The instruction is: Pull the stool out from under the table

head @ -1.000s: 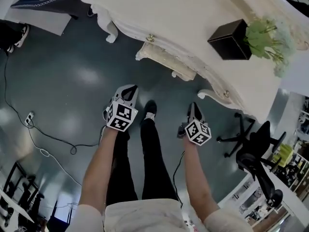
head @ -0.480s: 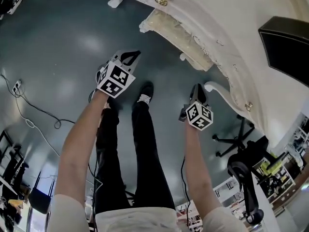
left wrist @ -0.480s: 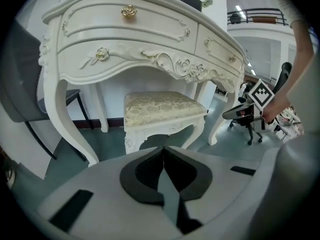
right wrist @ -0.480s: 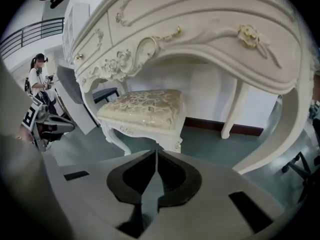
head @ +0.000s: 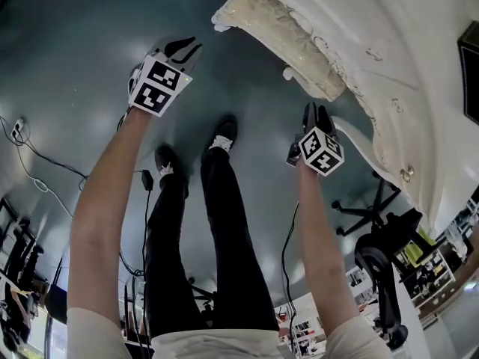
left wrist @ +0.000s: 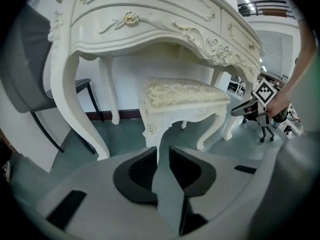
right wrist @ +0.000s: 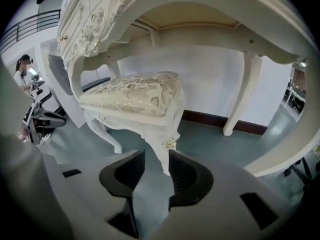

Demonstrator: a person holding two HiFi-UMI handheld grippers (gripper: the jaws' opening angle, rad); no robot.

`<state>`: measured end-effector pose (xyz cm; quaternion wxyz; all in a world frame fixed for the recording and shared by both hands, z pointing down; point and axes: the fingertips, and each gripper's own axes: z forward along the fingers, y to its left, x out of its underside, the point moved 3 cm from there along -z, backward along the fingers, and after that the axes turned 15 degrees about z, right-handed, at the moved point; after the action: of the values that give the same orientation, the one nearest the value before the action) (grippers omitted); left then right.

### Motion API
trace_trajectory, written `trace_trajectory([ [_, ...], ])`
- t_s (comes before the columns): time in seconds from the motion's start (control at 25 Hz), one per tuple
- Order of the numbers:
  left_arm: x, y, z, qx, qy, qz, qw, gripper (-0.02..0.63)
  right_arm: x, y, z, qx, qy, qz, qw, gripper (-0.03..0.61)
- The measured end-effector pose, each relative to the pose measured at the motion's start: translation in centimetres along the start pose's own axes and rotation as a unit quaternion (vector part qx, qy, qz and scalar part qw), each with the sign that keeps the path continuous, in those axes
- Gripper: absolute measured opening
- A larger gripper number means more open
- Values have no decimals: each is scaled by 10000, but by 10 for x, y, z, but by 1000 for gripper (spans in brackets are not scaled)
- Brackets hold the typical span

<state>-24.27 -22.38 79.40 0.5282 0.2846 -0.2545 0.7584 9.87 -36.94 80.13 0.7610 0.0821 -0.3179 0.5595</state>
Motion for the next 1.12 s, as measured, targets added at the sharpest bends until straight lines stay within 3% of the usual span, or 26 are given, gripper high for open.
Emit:
trace_trajectory([
  [0.12, 3, 6, 12, 39, -53, -9, 10000, 118, 4, -3, 12, -138, 174, -108, 9997, 219],
  [0.28, 0, 3, 44, 126, -102, -270, 9995, 276, 17, -10, 31, -565, 565, -91, 9968, 273],
  [0.44, -3, 8, 74, 98, -115, -159, 9998, 343, 20, -19, 54, -504, 736, -509, 9947, 284],
  [0.68, -9, 26, 123, 42, -204, 207, 9996, 356, 9, -25, 82, -339, 452, -693, 9960, 285],
  [0.92, -14, 23, 143, 441, -70, 782, 9959, 356, 10, -19, 104, 47, 452, -759, 9961, 284],
  [1.12, -13, 24, 147, 423, -25, 807, 9958, 319, 10, -19, 107, 345, 420, -679, 9962, 272],
])
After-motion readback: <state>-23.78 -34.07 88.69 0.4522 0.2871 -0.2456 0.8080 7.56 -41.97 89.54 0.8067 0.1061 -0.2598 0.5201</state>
